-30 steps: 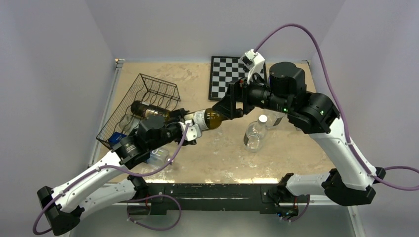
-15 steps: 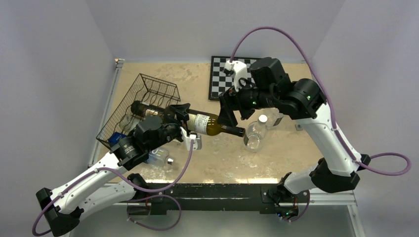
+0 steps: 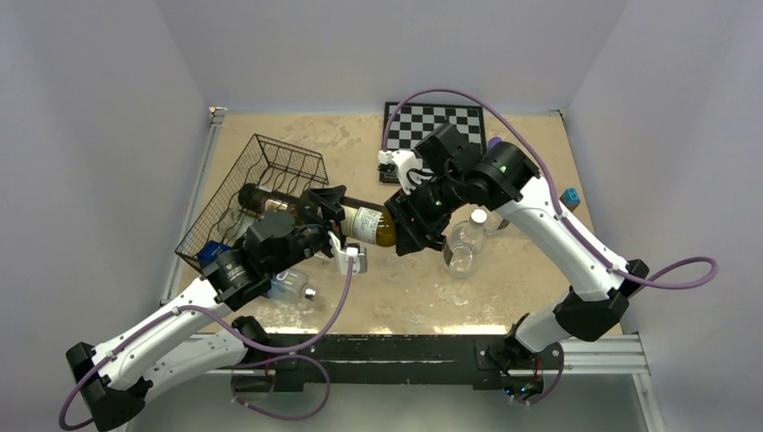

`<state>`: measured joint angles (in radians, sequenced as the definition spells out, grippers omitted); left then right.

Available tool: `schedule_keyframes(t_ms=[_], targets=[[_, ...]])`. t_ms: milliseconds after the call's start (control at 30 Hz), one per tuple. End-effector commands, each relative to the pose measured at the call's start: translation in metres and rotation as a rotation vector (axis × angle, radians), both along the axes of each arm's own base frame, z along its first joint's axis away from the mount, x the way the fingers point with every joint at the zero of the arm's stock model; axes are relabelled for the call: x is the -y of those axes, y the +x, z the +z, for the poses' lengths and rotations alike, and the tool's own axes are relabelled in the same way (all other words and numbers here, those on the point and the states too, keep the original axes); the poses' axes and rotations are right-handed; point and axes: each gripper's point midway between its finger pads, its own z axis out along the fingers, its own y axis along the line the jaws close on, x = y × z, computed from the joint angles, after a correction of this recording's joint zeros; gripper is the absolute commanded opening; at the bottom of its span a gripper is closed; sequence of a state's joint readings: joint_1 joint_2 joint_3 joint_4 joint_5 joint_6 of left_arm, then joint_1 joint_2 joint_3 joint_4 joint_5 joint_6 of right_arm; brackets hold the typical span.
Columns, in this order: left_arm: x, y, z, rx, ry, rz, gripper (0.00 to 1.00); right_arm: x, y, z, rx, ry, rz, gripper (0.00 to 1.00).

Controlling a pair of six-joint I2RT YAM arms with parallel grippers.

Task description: Put the wine bottle on the wine rack

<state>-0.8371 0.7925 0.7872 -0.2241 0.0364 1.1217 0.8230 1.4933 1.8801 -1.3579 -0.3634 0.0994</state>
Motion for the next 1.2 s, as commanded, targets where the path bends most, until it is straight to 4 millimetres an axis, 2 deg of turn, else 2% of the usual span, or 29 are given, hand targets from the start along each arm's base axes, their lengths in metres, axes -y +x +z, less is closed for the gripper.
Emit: schedule_keyframes(t_ms=[0,333,367,467,500,700,733,800,833,867,933,1167], targets=[[0.000,0.001,0.064,0.134,-0.204,0.008,0.00,-0.007,-0.003,-0.005,-0.017,0.020,0.043,0.60],[0.004,0.011,0.063,0.090,-0.219,0.046,0.00,-0.012,-0.004,-0.016,-0.057,-0.001,0.055,0.41],[0.005,0.012,0.063,0.085,-0.222,0.046,0.00,-0.013,-0.004,-0.016,-0.058,-0.001,0.054,0.36],[0.002,0.016,0.066,0.075,-0.234,0.081,0.00,-0.015,-0.001,-0.018,-0.058,-0.009,0.047,0.06],[0.003,0.017,0.067,0.071,-0.239,0.083,0.00,-0.014,0.000,-0.018,-0.055,-0.014,0.041,0.00],[0.000,0.019,0.067,0.071,-0.248,0.108,0.00,-0.012,0.013,-0.013,0.010,-0.028,-0.001,0.00],[-0.001,0.019,0.066,0.071,-0.243,0.108,0.13,-0.012,0.018,-0.011,0.031,-0.024,-0.020,0.00],[0.002,0.014,0.059,0.054,-0.220,0.077,0.54,-0.012,0.026,-0.005,0.071,-0.017,-0.063,0.00],[0.003,0.012,0.054,0.036,-0.202,0.064,0.66,-0.010,0.030,-0.002,0.090,-0.020,-0.088,0.00],[0.007,0.007,0.044,-0.001,-0.171,0.029,0.73,-0.008,0.035,0.000,0.106,-0.027,-0.116,0.00],[0.011,0.001,0.033,-0.046,-0.135,-0.007,0.98,-0.005,0.043,0.005,0.138,-0.036,-0.167,0.00],[0.010,-0.009,0.007,-0.103,-0.050,-0.045,0.99,0.001,0.069,0.016,0.228,-0.050,-0.298,0.00]])
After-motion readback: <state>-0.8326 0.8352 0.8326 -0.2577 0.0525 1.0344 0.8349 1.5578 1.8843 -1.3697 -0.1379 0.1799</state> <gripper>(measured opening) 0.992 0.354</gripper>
